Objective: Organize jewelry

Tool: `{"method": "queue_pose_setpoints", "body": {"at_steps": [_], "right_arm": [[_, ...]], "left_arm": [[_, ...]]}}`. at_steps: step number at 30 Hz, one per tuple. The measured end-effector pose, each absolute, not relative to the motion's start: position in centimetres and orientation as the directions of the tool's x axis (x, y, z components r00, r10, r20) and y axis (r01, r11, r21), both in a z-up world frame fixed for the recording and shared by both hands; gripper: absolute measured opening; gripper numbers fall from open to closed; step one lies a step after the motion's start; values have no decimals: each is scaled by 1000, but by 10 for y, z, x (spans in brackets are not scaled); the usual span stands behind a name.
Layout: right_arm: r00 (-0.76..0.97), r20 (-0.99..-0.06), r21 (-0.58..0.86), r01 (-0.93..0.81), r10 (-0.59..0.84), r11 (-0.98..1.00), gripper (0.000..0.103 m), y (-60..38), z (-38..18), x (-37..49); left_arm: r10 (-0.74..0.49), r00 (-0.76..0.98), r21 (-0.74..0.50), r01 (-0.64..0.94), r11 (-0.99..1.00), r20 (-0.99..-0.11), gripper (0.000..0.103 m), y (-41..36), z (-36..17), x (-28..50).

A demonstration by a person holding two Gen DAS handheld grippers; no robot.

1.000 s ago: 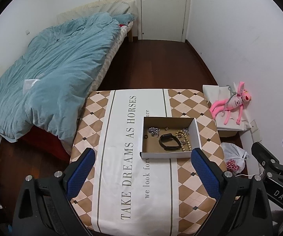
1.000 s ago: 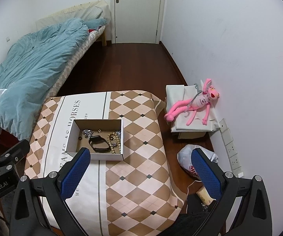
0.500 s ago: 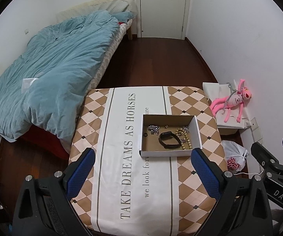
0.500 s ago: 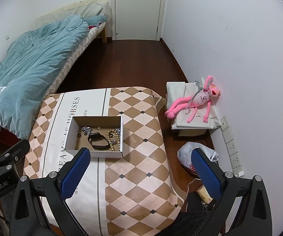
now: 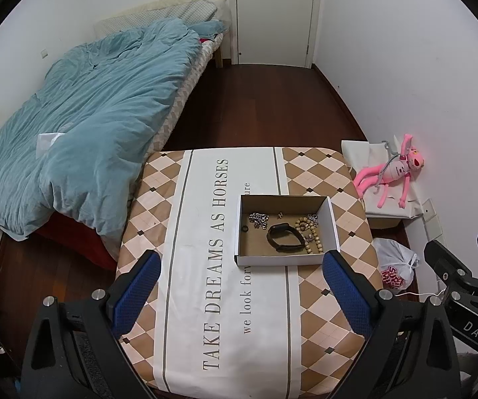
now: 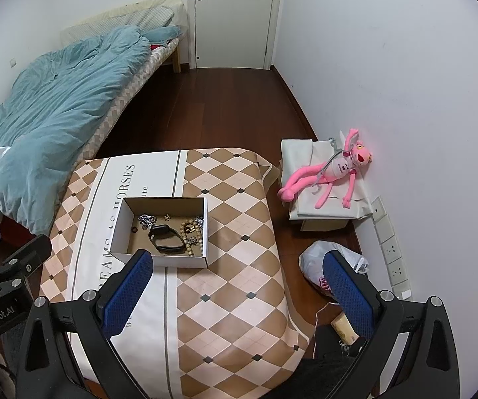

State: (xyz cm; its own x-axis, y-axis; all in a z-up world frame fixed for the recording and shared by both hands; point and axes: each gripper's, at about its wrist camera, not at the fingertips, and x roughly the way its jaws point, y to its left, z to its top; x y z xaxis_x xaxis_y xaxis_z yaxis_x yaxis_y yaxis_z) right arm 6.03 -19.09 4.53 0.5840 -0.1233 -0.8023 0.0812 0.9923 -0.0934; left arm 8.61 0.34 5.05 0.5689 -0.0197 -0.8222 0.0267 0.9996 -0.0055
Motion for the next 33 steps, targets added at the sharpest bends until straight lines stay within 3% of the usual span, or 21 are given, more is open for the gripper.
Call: {"method": "queue_pose_setpoints", "body": {"at_steps": [33], "right_arm": [[579,-807,-88,71,-113,994,103,-185,46,62]], "left_arm": [[-11,573,2,22,1000,-820,99,5,54,85]]}}
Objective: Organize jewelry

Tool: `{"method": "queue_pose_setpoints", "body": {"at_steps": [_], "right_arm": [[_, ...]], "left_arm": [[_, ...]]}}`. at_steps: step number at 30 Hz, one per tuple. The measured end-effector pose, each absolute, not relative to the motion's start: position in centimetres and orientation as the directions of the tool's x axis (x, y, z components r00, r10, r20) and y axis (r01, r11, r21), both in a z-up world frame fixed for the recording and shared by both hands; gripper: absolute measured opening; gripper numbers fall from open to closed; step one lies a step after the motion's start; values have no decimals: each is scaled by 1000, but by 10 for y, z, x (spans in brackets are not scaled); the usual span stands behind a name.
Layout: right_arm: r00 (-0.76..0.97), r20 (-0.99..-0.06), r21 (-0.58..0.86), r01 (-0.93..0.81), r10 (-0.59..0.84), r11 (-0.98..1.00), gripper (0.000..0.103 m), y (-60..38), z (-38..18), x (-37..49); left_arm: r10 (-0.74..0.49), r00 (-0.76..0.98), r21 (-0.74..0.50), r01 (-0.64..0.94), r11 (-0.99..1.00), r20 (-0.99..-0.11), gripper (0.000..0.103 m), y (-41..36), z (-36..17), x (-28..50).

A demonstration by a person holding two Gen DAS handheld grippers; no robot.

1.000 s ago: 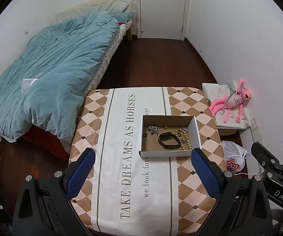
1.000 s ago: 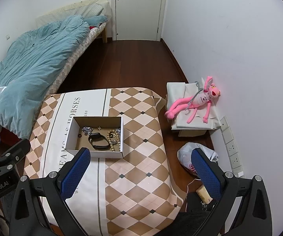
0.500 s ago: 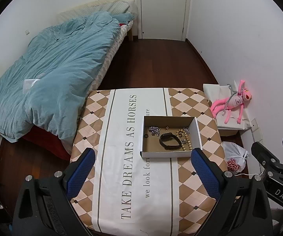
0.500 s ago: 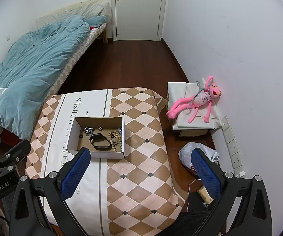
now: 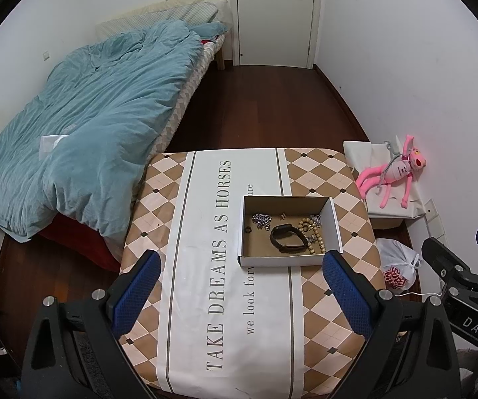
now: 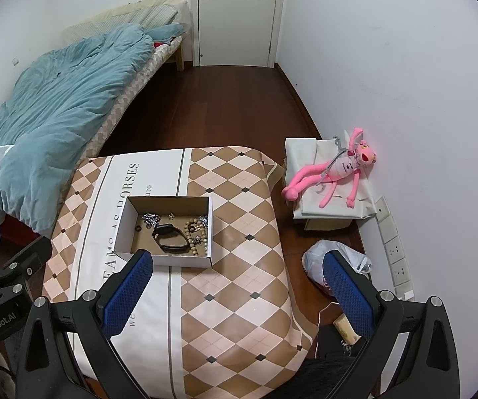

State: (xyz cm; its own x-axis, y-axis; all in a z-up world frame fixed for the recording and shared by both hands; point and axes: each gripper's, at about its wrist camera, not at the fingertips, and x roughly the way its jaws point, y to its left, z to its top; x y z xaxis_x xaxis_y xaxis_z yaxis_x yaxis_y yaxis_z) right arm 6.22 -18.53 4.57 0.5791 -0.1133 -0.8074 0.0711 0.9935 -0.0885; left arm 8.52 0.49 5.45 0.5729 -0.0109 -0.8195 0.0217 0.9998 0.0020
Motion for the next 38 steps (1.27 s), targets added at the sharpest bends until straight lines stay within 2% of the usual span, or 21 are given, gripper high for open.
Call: {"method": "queue_pose_setpoints", "body": {"at_steps": [38], "right_arm": [[576,-810,-88,63,-109,994,103,-184,47,65]], "left_arm": [[-4,579,9,20,1000,-815,99,9,58,87]]}}
